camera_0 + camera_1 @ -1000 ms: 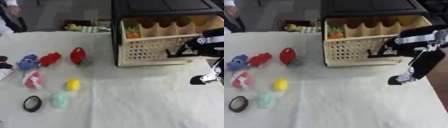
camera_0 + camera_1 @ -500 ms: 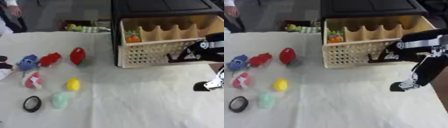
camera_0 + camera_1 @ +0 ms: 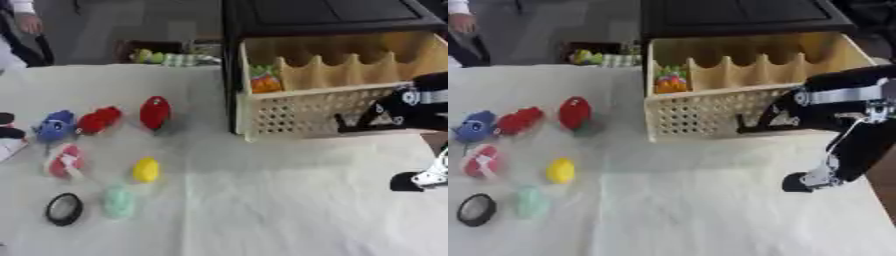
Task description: Pick up objects from table and place into drawer.
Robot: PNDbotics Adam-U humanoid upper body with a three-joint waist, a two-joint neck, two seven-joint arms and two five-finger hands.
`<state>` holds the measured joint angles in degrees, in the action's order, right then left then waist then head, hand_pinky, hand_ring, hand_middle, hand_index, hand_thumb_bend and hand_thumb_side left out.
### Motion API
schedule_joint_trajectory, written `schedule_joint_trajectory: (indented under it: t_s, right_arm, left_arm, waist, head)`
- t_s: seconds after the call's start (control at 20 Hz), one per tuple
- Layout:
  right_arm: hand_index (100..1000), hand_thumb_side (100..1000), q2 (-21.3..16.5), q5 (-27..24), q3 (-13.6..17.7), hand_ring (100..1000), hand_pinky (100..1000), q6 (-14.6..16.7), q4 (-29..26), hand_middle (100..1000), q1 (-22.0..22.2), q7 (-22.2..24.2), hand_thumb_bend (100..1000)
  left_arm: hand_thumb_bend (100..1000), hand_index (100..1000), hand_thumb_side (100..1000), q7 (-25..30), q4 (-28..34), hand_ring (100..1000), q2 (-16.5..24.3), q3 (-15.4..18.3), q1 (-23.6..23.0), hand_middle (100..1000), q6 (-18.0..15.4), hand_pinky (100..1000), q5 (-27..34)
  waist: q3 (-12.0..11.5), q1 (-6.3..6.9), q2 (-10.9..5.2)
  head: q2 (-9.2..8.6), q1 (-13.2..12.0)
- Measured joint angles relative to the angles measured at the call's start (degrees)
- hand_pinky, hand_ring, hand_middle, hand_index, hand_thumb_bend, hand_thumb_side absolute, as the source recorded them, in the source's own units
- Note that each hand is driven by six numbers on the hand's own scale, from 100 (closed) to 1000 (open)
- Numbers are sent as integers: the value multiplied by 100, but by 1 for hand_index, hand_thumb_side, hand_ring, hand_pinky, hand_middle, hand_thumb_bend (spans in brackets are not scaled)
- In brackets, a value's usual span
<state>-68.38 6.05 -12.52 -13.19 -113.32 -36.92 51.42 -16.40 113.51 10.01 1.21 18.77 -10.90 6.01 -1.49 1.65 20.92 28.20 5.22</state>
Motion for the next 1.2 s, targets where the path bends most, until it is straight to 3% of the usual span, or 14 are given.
schedule_joint_trajectory:
  t_s: [1.2]
  right_arm:
    - [917,322,-49,-114,9,100,100,80,-38,100,117,23,474]
  left_arm:
    - [100,782,956,21,0,580,-4,-1,6,657,17,492,3]
  waist:
    - [13,-2,-5]
  head:
    - [-7,1]
